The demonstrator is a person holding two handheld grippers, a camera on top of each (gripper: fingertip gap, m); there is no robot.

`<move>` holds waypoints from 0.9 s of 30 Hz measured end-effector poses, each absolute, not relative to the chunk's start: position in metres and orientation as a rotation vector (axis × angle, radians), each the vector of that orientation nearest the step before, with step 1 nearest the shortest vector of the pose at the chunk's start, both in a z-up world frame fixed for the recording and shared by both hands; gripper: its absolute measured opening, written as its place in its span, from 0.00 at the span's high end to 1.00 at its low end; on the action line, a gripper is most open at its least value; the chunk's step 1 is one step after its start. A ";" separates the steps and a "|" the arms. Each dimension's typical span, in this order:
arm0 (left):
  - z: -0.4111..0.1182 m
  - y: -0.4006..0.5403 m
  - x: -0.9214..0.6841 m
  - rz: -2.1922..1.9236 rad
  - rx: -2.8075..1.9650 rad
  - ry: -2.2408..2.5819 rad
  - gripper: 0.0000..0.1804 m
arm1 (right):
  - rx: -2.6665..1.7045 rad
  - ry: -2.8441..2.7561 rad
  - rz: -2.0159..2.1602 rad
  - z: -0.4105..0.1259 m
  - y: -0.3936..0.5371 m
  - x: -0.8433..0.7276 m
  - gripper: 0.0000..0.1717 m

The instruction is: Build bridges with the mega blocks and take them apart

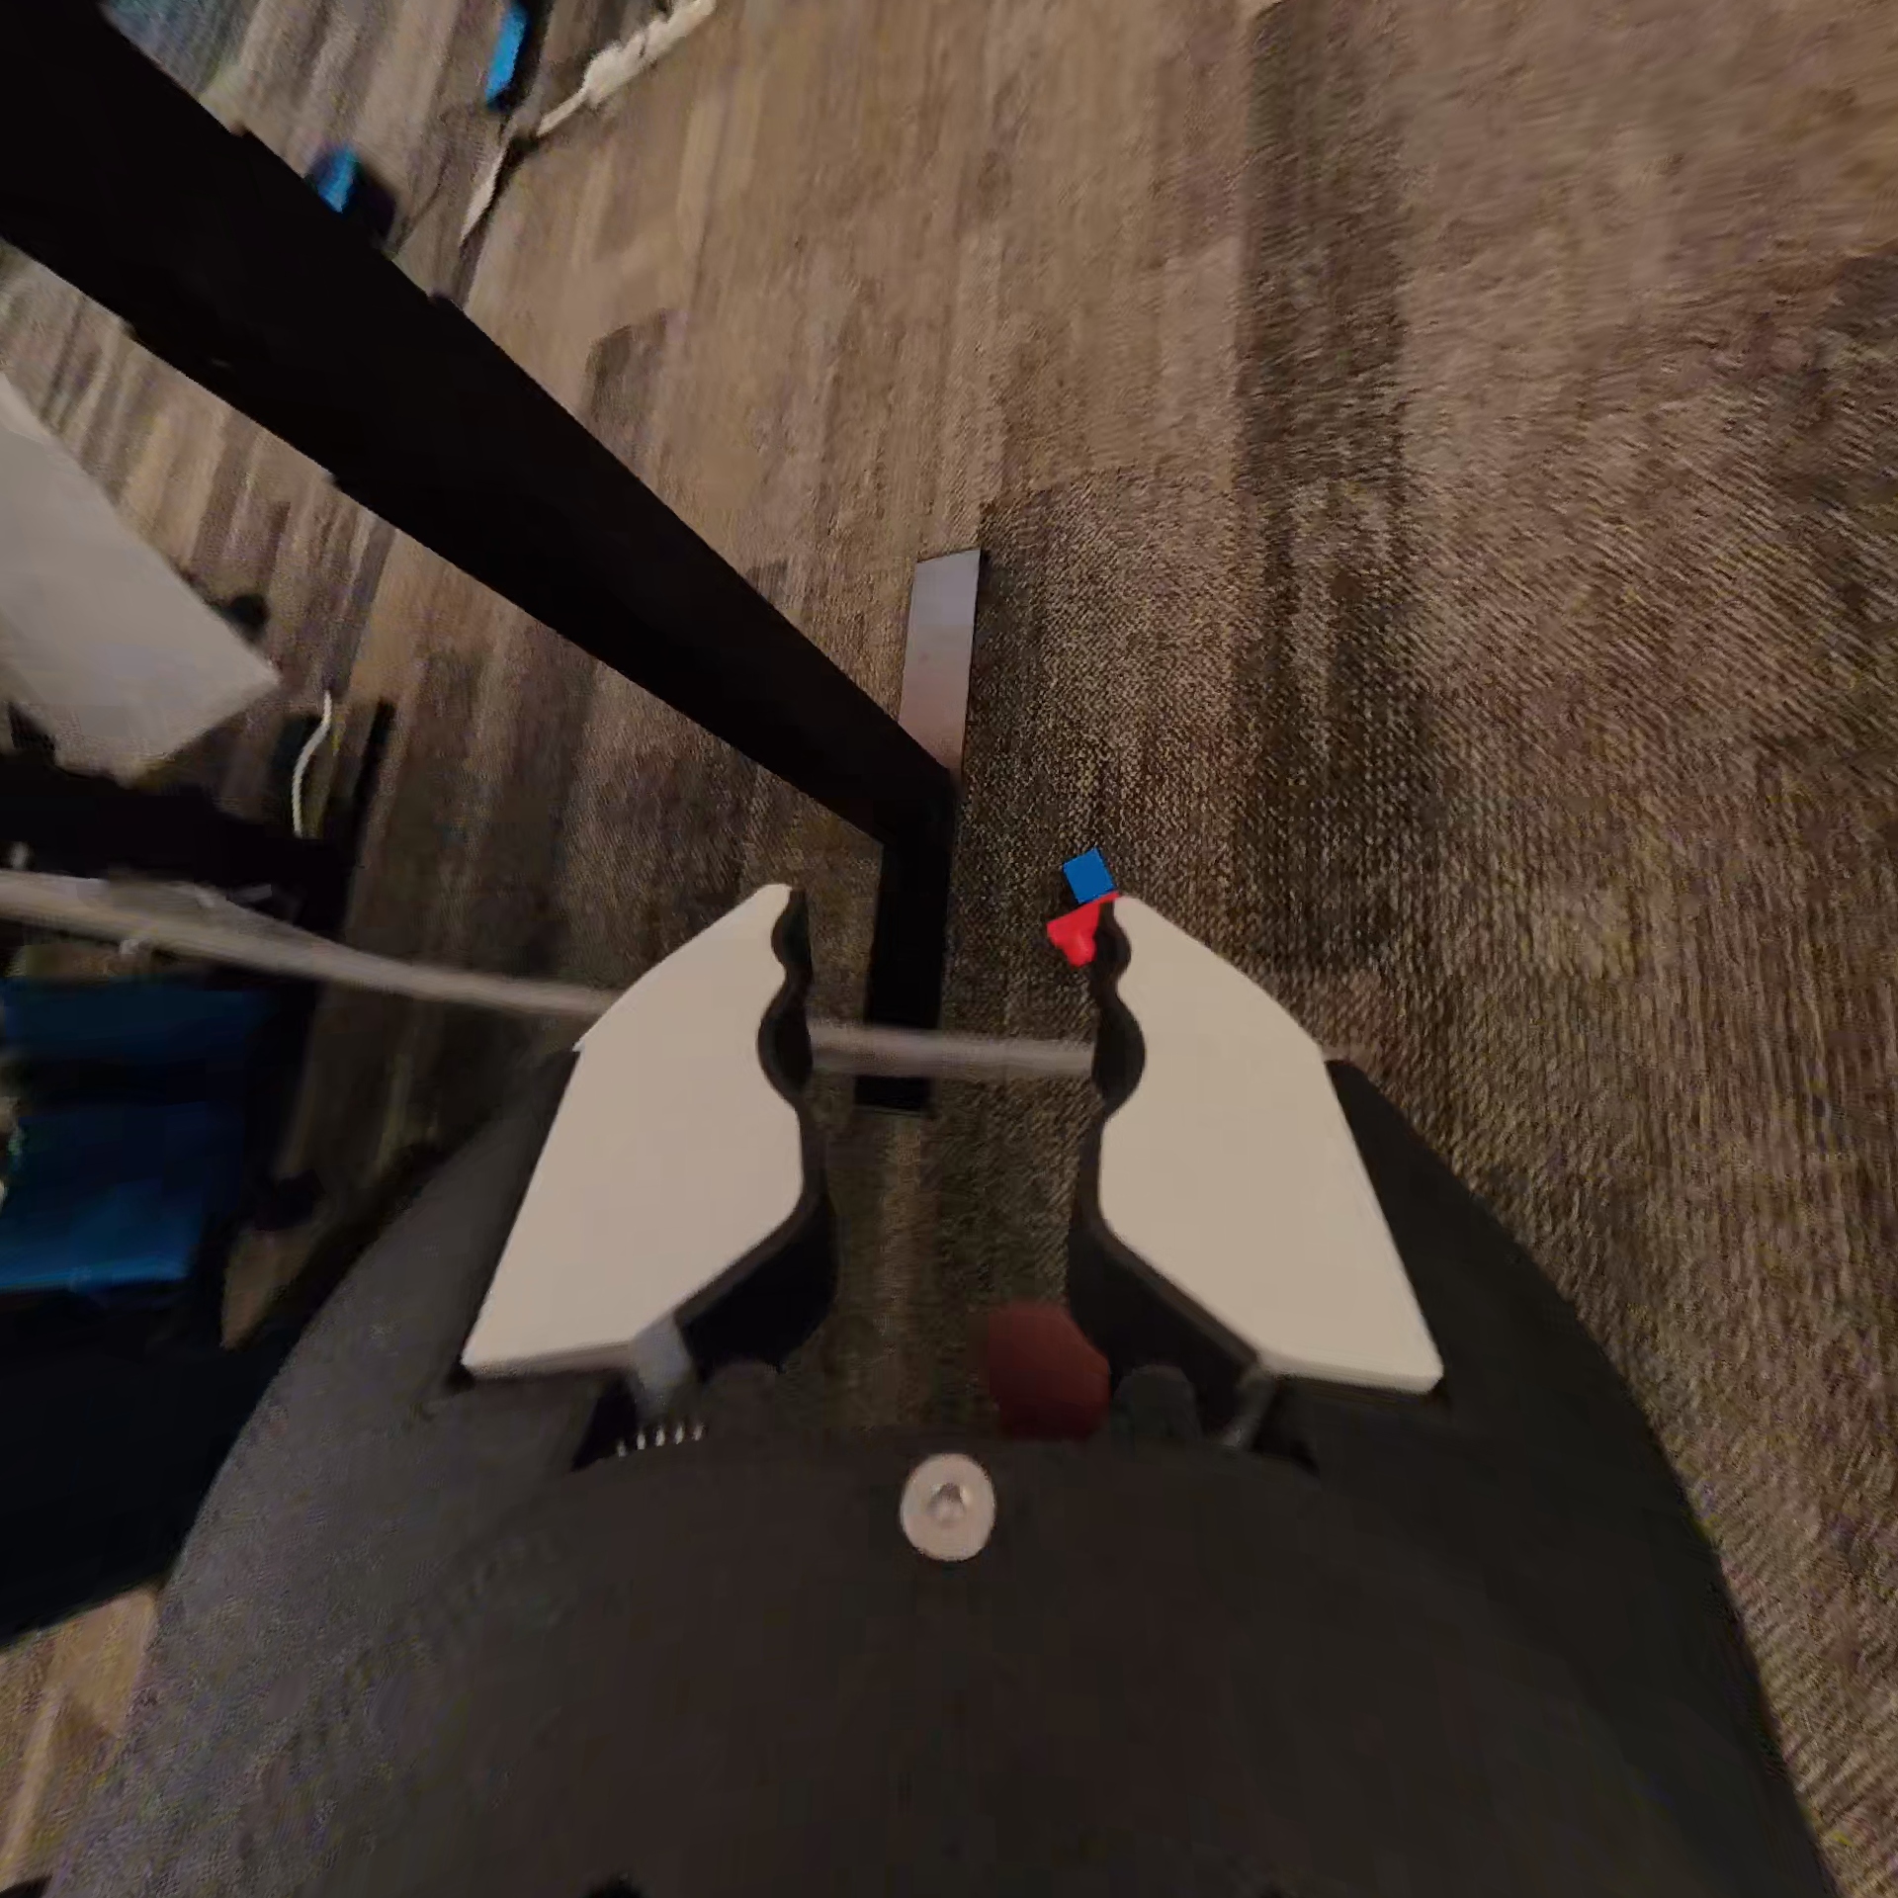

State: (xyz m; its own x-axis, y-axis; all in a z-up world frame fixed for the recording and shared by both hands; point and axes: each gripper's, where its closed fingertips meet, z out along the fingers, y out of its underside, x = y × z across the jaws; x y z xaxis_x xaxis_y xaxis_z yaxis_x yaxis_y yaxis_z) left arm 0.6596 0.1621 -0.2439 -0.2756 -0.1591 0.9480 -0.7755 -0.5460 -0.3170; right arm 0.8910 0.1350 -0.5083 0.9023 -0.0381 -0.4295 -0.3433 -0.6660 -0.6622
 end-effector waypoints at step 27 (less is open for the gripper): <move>-0.276 0.189 0.686 1.788 1.913 -1.100 1.00 | -2.991 -0.655 0.334 -1.033 0.302 0.778 0.78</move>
State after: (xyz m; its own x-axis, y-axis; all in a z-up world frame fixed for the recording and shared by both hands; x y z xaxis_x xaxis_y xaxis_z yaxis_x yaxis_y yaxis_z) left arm 0.6862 0.1892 -0.2759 -0.0680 -0.3232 0.9439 -0.6967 -0.6618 -0.2768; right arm 0.7779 0.3020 -1.0328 0.8862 0.4194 -0.1970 0.4060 -0.9077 -0.1062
